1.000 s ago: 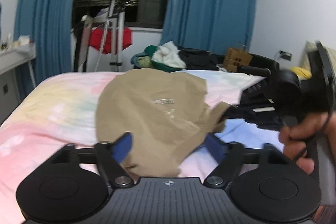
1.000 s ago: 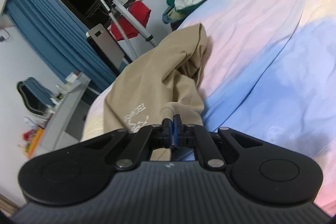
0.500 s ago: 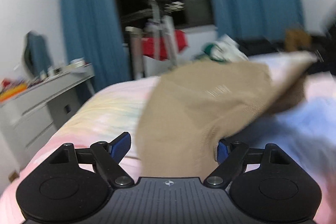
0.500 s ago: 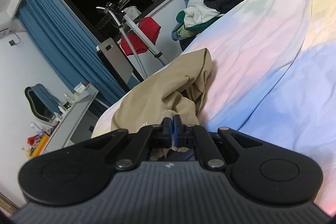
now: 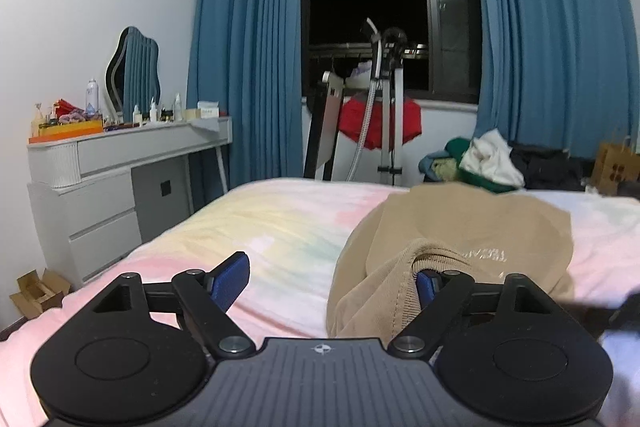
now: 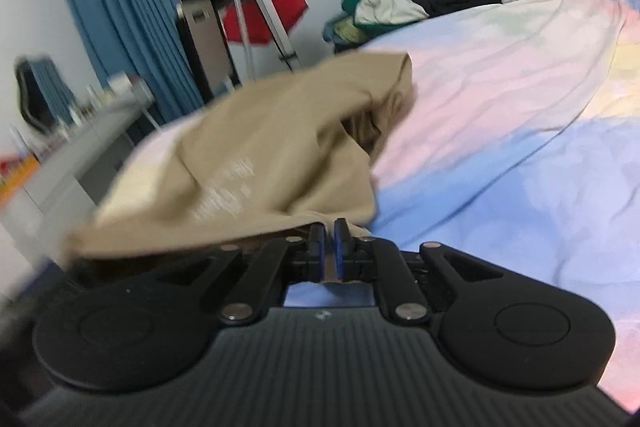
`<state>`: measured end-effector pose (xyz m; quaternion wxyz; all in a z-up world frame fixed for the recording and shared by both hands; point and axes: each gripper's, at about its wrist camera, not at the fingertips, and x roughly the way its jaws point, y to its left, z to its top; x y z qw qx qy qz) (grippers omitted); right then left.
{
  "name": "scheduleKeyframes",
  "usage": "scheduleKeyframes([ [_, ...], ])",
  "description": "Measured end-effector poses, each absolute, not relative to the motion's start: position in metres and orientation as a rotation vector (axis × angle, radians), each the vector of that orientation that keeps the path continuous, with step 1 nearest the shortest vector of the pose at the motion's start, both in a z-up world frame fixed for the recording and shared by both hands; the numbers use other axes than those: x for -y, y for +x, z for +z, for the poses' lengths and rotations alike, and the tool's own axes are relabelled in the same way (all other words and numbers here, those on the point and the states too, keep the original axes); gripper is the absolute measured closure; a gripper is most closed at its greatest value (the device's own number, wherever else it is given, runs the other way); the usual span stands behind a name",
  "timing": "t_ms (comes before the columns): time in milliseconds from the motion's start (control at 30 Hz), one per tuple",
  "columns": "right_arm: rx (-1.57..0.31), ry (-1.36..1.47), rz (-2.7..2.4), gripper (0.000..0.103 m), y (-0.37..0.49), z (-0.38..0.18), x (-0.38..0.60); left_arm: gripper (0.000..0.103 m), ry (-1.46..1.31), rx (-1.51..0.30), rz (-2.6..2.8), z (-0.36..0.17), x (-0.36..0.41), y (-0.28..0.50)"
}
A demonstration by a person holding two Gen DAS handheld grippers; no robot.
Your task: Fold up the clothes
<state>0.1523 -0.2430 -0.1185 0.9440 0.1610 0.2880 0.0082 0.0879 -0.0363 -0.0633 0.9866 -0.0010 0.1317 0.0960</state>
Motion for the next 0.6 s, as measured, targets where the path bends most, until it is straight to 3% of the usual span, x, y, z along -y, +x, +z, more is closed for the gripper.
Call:
scheduleKeyframes([
  [67, -0.615, 0.270, -0.001, 0.075, 0.161, -0.128, 0.234, 0.021, -0.021, -0.267, 0.189, -0.061, 0.032, 0.088],
  [200, -0.626, 0.212, -0.065, 0.074, 0.173, -0.142, 0.230, 0.021, -0.059, -0.298, 0.193, -0.059, 0.019, 0.088],
  [600, -0.256, 0.375, -0.163, 0.084, 0.127, -0.090, 0.266, 0.021, 0.195, -0.402, 0.163, -0.098, 0.057, 0.072],
])
